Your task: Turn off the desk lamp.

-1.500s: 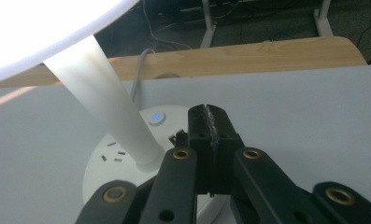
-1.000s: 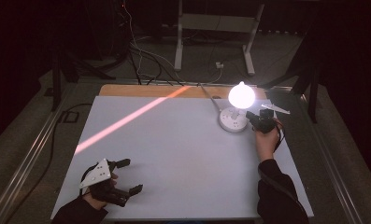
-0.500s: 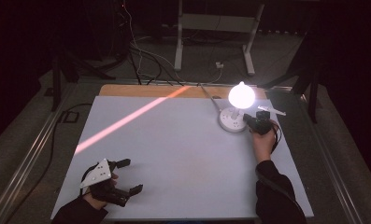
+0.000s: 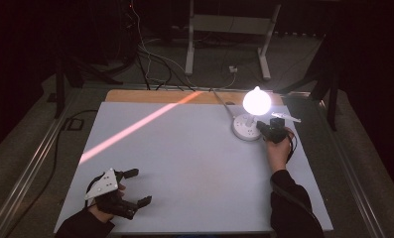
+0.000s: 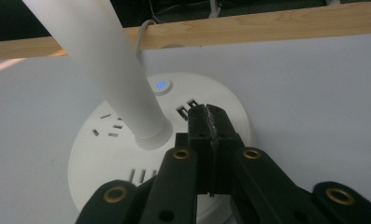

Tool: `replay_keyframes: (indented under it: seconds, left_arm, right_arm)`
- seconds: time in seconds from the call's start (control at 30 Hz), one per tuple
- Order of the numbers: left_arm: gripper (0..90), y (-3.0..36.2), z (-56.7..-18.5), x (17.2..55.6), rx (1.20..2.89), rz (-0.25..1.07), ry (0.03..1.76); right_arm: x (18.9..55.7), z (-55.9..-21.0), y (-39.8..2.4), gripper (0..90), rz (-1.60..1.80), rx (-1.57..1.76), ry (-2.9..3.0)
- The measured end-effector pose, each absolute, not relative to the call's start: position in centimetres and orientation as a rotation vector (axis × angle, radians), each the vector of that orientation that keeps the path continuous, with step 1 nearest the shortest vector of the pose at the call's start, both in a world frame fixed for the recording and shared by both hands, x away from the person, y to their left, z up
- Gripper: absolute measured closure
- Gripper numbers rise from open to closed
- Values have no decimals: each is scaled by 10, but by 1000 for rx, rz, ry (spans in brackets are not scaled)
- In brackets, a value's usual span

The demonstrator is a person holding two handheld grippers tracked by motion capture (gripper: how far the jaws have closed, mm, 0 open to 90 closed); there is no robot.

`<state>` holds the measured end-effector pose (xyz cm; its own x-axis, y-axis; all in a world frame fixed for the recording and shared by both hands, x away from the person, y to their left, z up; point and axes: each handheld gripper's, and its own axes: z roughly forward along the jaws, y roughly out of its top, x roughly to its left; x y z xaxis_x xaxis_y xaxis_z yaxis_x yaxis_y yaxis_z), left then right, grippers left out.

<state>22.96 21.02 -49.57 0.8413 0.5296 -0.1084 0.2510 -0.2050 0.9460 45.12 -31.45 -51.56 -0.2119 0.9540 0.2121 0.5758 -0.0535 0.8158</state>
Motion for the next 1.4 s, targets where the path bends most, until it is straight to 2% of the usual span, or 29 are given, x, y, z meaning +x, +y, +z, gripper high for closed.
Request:
replay_keyframes:
  seconds: [0.27, 0.5, 0.67, 0.77, 0.87, 0.93, 1.07, 1.13, 1.3, 1.4]
  left_arm:
    - [6, 210, -495, 229, 1800, 284, 587]
    - [6, 209, -496, 230, 1799, 283, 592]
    - [6, 210, -496, 229, 1803, 288, 594]
    - [6, 210, -496, 230, 1798, 284, 596]
    - [6, 209, -495, 229, 1801, 285, 591]
    - [6, 210, -495, 230, 1796, 284, 594]
    - [6, 209, -495, 229, 1802, 286, 592]
    - [6, 209, -495, 229, 1800, 284, 592]
    - [6, 210, -495, 229, 1799, 286, 590]
    - [6, 210, -495, 229, 1802, 286, 590]
  right_arm:
    - [451, -519, -320, 896, 1246, 1649, 1784]
    - [449, -498, -322, 894, 1254, 1619, 1779]
    - [446, -492, -325, 838, 1251, 1592, 1780]
    - [444, -492, -326, 763, 1249, 1577, 1791]
    - [442, -491, -327, 648, 1269, 1554, 1807]
    - [442, -489, -328, 513, 1289, 1541, 1837]
    - [438, -487, -329, 350, 1289, 1538, 1847]
    - [435, -486, -330, 317, 1281, 1533, 1861]
    - [424, -484, -334, 125, 1315, 1478, 1893]
    - [417, -481, -336, 50, 1349, 1465, 1886]
